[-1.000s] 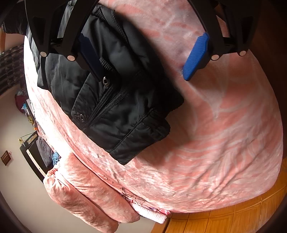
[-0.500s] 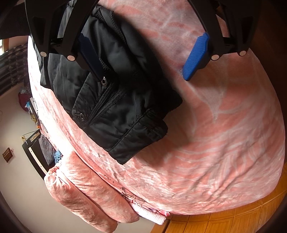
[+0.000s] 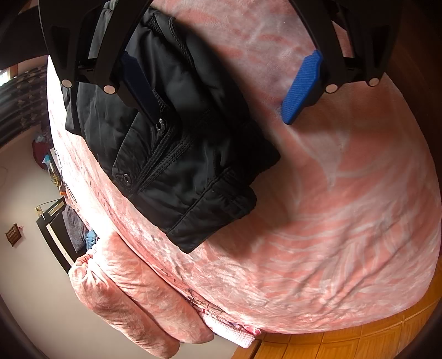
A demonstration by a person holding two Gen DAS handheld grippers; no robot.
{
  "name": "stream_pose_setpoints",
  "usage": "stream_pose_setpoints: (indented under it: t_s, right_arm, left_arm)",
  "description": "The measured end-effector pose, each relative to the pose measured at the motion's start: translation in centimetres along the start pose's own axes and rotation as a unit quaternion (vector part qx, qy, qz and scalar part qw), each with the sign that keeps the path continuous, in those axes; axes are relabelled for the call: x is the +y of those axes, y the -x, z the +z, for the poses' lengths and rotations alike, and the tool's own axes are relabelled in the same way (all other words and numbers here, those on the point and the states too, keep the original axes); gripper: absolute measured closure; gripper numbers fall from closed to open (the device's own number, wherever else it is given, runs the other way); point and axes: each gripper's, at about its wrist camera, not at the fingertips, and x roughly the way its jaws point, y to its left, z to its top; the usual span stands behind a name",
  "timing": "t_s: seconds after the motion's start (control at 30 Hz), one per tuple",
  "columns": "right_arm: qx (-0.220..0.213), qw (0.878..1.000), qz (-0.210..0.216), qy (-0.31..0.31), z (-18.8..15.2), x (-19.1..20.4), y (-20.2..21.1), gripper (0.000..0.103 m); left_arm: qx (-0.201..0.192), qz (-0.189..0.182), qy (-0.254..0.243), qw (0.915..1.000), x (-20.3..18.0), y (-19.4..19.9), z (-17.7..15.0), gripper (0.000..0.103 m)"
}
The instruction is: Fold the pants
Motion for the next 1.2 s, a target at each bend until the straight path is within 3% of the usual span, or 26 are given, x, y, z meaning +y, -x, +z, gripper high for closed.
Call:
stream_pose_setpoints:
  t_s: [0.47,1.2]
  right_arm:
    - [-0.014,0.997,-0.015,0.078,-1.0,5.2,0.6,0.086]
    - [-0.019,0.985,0.011,0.169,-2.4,11.8,-0.6,0.086]
  left_arm:
    - [0.002,-0.003,0.002,1.0,0.1,-0.1,0.0,0.013]
    - [0.004,-0.001,0.004,1.0,0.0,-0.3,0.0,0.013]
